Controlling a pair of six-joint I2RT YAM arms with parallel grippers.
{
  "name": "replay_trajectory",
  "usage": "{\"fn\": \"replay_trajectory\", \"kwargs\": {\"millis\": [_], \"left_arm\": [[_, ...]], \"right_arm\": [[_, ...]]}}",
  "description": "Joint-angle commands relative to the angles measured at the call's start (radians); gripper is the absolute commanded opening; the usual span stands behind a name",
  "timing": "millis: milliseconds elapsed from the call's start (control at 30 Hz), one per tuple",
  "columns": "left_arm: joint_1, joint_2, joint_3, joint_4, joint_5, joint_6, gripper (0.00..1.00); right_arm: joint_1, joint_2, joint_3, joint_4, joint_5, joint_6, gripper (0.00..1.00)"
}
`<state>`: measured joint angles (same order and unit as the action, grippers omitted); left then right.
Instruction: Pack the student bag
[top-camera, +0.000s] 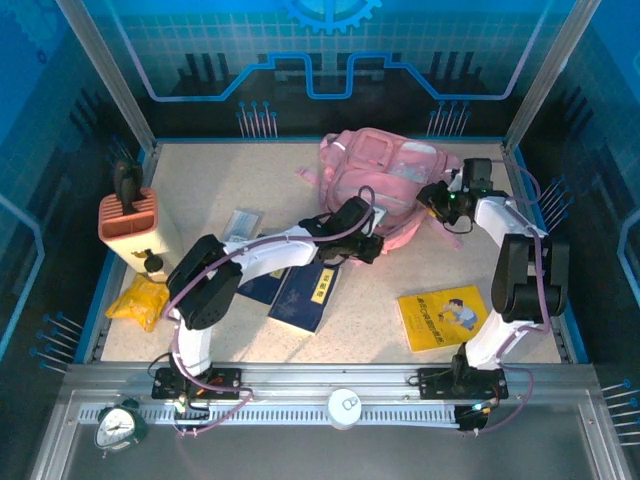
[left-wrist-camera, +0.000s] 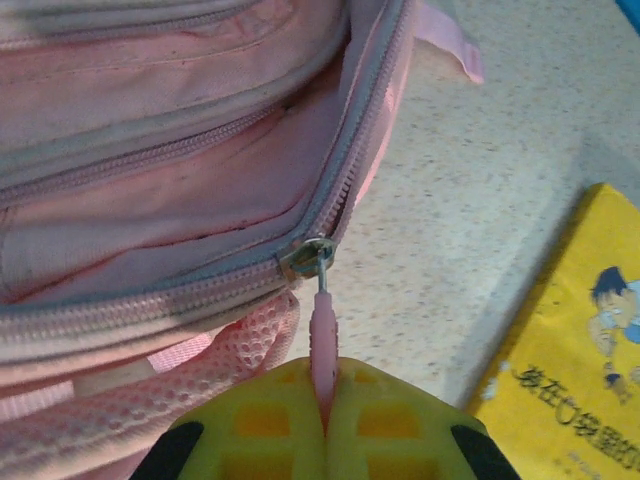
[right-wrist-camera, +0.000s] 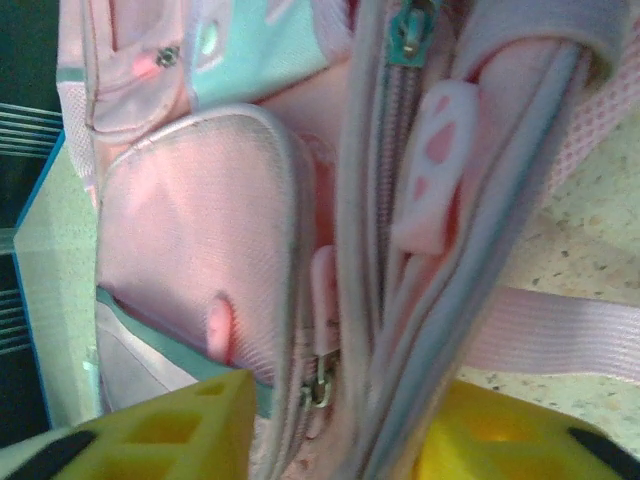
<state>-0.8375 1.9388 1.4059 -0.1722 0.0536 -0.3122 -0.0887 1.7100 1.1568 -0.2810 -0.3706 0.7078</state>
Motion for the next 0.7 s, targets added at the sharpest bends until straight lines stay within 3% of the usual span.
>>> {"fn": "replay_trajectory", "kwargs": {"millis": [0, 100, 233, 400, 533, 667], "left_arm": [[-0.012, 0.018, 0.043, 0.049, 0.090, -0.054, 0.00], [-0.015, 0.028, 0.055, 0.046, 0.127, -0.056, 0.00], [-0.017, 0.034, 0.053, 0.039, 0.123, -0.052, 0.00], [-0.026, 0.030, 0.054, 0.034, 0.118, -0.042, 0.00], [-0.038, 0.026, 0.062, 0.017, 0.111, -0.016, 0.00], [-0.044, 0.026, 0.087, -0.047, 0.087, 0.014, 0.00]], "right_arm": [[-0.020, -0.117, -0.050, -0.012, -0.046, -0.017, 0.52], [-0.021, -0.184, -0.129, -0.034, -0.128, 0.003, 0.61], [0.035, -0.269, -0.254, -0.012, -0.140, 0.083, 0.69], [0.138, -0.260, -0.333, 0.040, -0.066, 0.173, 0.72], [0.172, -0.203, -0.337, 0.113, -0.040, 0.225, 0.66], [0.168, -0.155, -0.294, 0.075, 0.019, 0.166, 0.48]]}}
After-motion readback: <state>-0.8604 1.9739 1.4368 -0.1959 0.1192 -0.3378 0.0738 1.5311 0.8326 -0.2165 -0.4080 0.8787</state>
